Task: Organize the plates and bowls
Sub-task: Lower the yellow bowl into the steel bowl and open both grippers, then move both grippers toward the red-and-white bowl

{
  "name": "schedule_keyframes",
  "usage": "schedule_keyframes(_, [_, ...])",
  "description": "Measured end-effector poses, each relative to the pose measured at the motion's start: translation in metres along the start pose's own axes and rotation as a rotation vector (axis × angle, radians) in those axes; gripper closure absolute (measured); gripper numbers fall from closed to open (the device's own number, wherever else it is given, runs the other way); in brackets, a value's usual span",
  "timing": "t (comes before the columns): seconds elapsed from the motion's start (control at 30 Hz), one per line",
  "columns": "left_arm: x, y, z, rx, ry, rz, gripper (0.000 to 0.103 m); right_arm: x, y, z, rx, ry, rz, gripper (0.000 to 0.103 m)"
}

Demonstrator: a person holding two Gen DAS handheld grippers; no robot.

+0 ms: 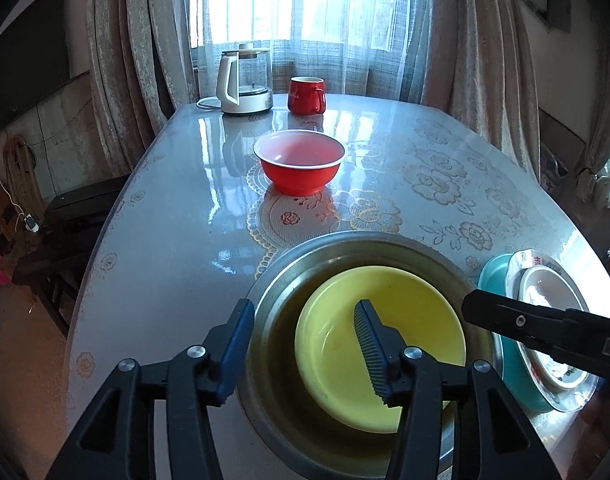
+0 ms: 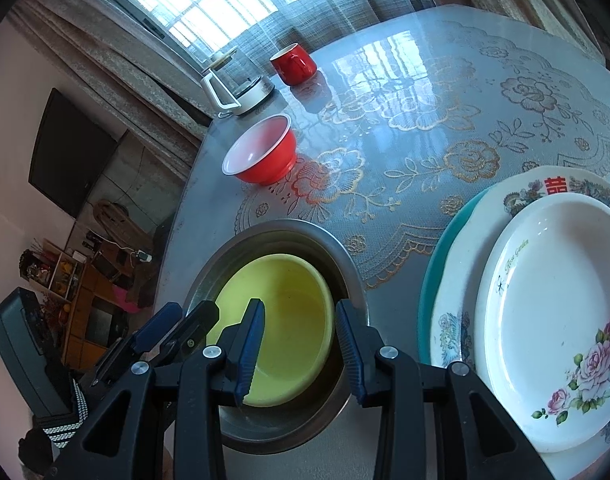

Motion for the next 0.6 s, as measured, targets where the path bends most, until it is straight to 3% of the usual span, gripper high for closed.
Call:
schedule_keyframes(0.2, [0.005, 0.005, 0.002, 0.001, -0.009, 0.014, 0.039, 0.007, 0.0, 0.0, -0.015, -0.005, 0.003, 0.066])
schedule_keyframes(0.27, [0.008, 0.007, 0.001, 0.008, -0.008, 0.016, 0.031, 0.01, 0.001, 0.0, -0.014, -0.008, 0.007, 0.066])
schedule_keyframes(0.43, [0.02, 0.016, -0.003, 0.01, -0.007, 0.038, 0.021, 0.021, 0.0, -0.004, -0.031, -0.015, 0.011, 0.065])
schedule_keyframes(0.6, [0.032, 0.024, -0.01, 0.023, -0.004, 0.055, 0.018, 0.034, -0.001, -0.011, -0.054, -0.016, 0.011, 0.064])
Point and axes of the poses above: each gripper's, at about its wrist camera, not at the fingertips, and z roughly against the way its jaws point, y to its left, x to its top, the point moved 1 cm from there along -z, roughly the way its jaws point, and after that the axes turned 3 degrees about y, right-handed, at the moved point
